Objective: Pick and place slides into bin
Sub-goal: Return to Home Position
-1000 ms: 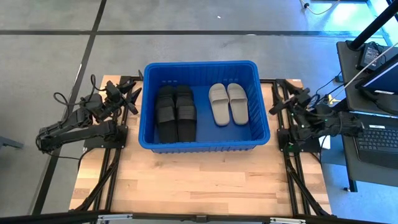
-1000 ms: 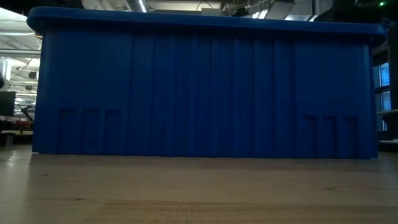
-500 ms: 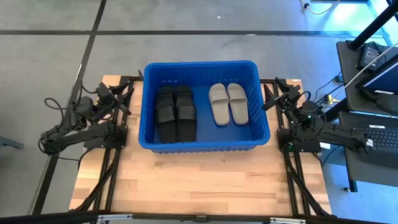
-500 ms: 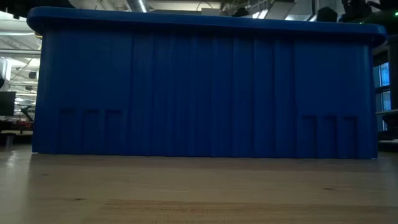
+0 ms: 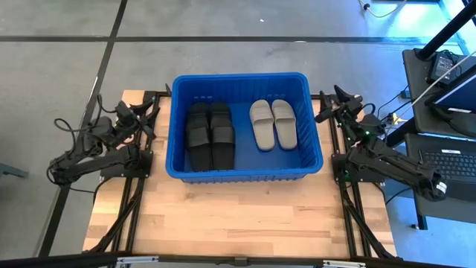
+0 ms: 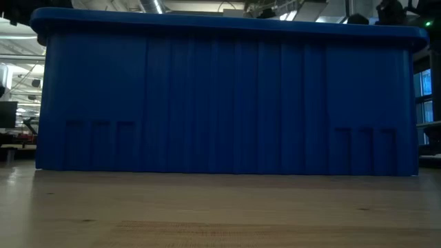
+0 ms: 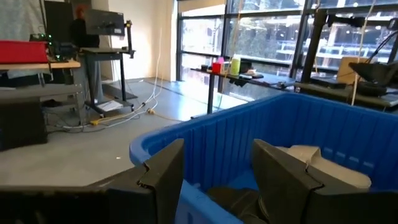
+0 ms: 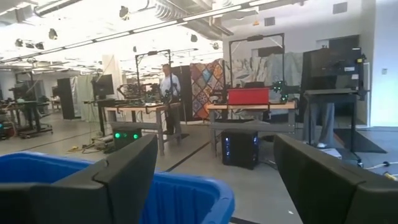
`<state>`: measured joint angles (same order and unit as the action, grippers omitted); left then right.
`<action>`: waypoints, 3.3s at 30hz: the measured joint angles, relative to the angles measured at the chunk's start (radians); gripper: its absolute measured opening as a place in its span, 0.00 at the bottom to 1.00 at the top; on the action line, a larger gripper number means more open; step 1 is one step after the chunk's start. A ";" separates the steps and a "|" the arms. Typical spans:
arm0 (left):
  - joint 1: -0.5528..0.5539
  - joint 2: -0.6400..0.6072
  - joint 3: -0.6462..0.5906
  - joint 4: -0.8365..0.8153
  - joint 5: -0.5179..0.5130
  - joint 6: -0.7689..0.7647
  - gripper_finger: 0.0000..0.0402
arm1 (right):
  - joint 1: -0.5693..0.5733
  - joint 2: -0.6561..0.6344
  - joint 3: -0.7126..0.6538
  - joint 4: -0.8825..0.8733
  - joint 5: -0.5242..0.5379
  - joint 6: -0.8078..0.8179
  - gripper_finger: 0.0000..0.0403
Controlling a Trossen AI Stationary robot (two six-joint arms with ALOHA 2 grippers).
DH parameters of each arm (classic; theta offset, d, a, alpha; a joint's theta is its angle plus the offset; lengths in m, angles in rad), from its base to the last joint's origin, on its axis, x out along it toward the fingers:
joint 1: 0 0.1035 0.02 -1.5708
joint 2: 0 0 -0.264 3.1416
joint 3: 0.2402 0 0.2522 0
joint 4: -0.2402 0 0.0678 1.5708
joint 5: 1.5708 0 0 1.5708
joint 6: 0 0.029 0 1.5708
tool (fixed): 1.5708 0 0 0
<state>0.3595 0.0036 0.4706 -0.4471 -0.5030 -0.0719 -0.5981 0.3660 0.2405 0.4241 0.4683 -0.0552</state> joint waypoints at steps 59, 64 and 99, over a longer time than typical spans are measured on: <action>0.117 -0.002 -0.320 0.165 -0.294 -0.144 0.45 | -0.155 -0.002 0.000 -0.129 -0.125 0.002 0.79; 0.217 -0.002 -0.322 0.138 -0.261 -0.109 0.45 | -0.155 -0.001 0.000 -0.138 -0.124 -0.002 0.79; 0.525 0.000 -0.325 0.152 -0.188 -0.050 0.45 | -0.304 -0.004 -0.228 0.122 -0.177 0.142 0.79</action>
<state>0.8845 0.0032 0.1455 -0.2947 -0.6907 -0.1223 -0.9024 0.3617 0.0120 0.5456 0.2914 0.0872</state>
